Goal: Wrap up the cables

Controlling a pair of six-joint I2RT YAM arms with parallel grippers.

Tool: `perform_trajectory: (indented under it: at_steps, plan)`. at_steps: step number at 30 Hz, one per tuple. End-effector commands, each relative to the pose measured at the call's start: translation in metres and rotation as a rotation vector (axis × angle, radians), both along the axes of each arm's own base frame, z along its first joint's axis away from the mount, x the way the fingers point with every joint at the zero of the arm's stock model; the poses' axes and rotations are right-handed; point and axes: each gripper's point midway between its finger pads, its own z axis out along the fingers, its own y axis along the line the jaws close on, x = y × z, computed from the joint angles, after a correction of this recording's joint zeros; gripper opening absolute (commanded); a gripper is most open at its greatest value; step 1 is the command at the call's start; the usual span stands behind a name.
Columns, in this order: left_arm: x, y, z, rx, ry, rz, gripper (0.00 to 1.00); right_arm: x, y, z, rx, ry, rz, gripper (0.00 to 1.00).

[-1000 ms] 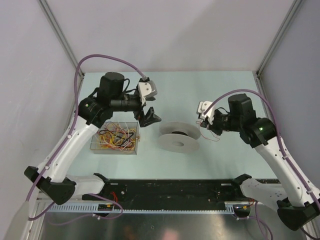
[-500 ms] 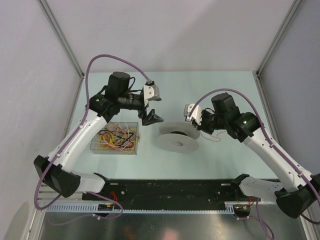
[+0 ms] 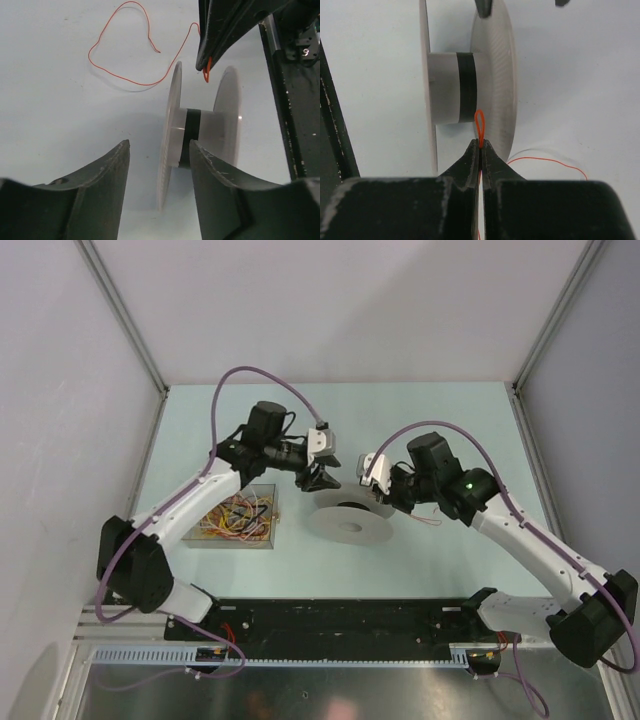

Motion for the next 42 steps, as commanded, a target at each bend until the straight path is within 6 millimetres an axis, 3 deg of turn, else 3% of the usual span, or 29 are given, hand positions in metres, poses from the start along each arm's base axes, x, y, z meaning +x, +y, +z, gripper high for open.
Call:
perform_trajectory:
  at_steps: [1,6,12,24,30,42]
  plan:
    - [0.004,-0.019,-0.004,-0.046,-0.044,-0.051,0.52,0.005,0.014,0.008,0.069,-0.017,-0.006,0.0]
    - [-0.002,-0.026,-0.027,-0.015,-0.026,-0.074,0.41,0.008,0.018,-0.002,0.074,-0.015,-0.006,0.0]
    - [-0.009,-0.026,-0.032,-0.018,-0.008,-0.09,0.32,0.015,0.025,-0.01,0.092,-0.01,-0.006,0.0]
    - [-0.015,-0.021,-0.03,-0.063,0.035,-0.133,0.46,0.024,0.042,-0.017,0.163,-0.011,-0.002,0.0]
    - [-0.014,-0.023,-0.023,-0.086,0.07,-0.129,0.46,0.025,0.044,-0.022,0.184,0.003,-0.019,0.0]
    - [-0.008,-0.03,-0.029,-0.093,0.11,-0.108,0.46,0.031,0.042,-0.022,0.233,0.014,-0.074,0.0]
